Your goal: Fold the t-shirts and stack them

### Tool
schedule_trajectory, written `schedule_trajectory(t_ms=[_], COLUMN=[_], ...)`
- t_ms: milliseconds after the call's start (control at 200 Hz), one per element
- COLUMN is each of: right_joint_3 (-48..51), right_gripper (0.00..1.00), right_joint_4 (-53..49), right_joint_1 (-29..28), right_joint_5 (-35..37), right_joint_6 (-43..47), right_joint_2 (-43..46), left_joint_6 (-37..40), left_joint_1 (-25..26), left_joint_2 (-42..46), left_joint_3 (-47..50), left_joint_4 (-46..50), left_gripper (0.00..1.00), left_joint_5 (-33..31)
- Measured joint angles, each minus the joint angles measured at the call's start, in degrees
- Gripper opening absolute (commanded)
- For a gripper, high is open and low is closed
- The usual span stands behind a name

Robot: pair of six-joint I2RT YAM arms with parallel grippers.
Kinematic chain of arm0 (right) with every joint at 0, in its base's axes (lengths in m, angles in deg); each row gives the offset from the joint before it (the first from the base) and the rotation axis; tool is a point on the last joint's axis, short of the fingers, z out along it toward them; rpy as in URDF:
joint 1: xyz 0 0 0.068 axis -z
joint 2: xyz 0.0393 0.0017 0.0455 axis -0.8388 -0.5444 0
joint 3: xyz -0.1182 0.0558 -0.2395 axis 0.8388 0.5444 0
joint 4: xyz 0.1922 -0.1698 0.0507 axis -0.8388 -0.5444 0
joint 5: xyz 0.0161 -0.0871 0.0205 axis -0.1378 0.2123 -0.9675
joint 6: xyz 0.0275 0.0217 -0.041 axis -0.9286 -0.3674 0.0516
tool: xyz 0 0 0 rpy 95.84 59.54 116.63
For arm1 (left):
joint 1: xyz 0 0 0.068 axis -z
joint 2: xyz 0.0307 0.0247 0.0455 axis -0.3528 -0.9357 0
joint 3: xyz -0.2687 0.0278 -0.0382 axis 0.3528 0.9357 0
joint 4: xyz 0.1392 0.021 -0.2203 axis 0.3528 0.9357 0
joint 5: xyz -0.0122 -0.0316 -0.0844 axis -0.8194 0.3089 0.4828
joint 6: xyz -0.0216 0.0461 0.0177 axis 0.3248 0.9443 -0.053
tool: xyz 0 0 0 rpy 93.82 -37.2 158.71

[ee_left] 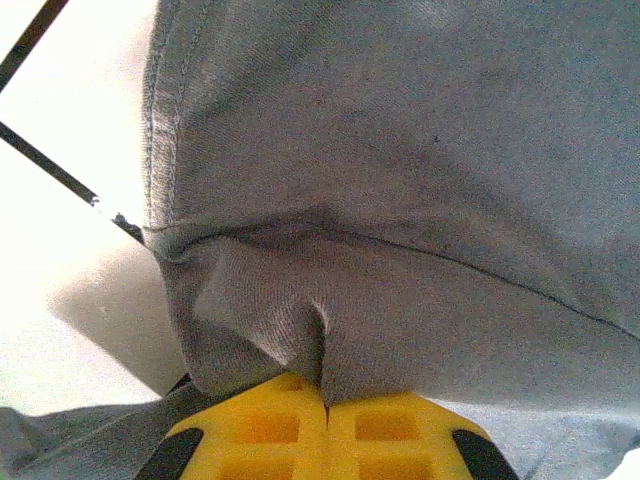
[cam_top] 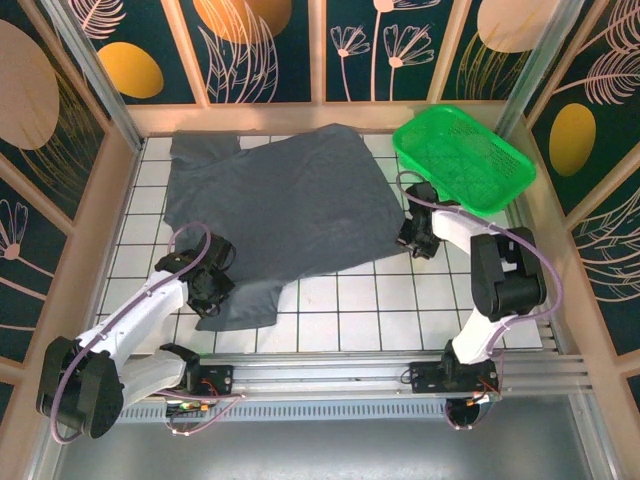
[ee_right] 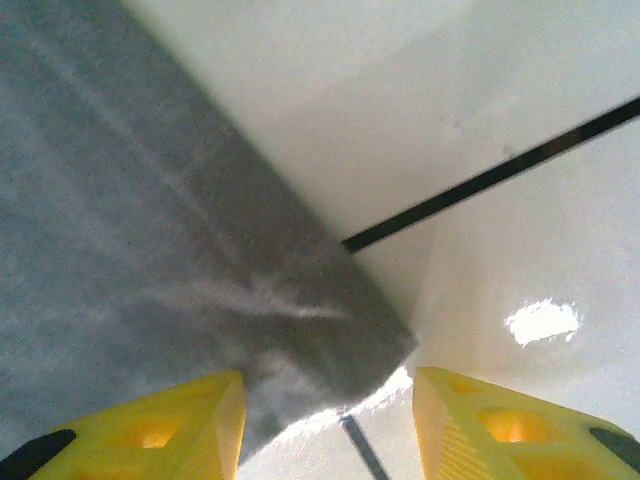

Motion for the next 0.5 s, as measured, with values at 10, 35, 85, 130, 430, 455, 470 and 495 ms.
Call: schedule_trajectory(t_ms=[10, 35, 85, 130, 430, 455, 470, 495], right_joint_3=[-0.07, -0.33, -0.68, -0.96, 1.11, 2.45, 3.52, 5.09], right_gripper=[0.46, 0.45, 0.39, 0.30, 0.00, 0.00, 0.00, 0.00], right_joint_4=[0.09, 0.24, 0.79, 1.11, 3.39, 3.17, 2.89, 2.23], right_joint_1=[0.04, 0.20, 0.42, 0.55, 0.63, 0.57, 0.55, 0.46], right_joint_5=[0.09, 0.50, 1.05, 1.33, 1.33, 1.31, 1.33, 1.33], right_joint_6=[0.07, 0.59, 1.07, 2.27, 2.25, 1.86, 1.22, 0.57], right_joint_2=[-0.11, -0.57, -1.27, -1.99, -0.48, 0.72, 1.86, 3.61], left_joint_6=[0.02, 0.00, 0.00, 0.02, -0.24, -0.44, -0.44, -0.68], left_joint_1=[0.00, 0.00, 0.00, 0.00, 0.00, 0.00, 0.00, 0.00], left_joint_2=[0.00, 0.00, 0.00, 0.00, 0.87, 1.33, 1.62, 2.16], left_joint_3=[0.02, 0.09, 0.26, 0.57, 2.32, 2.40, 2.45, 2.60], left_joint_4=[0.00, 0.02, 0.00, -0.02, 0.31, 0.52, 0.63, 0.83], left_gripper=[0.00, 0.00, 0.00, 0.00, 0.00, 0.00, 0.00, 0.00], left_joint_5=[0.00, 0.00, 0.00, 0.04, 0.83, 0.83, 0.83, 0.81])
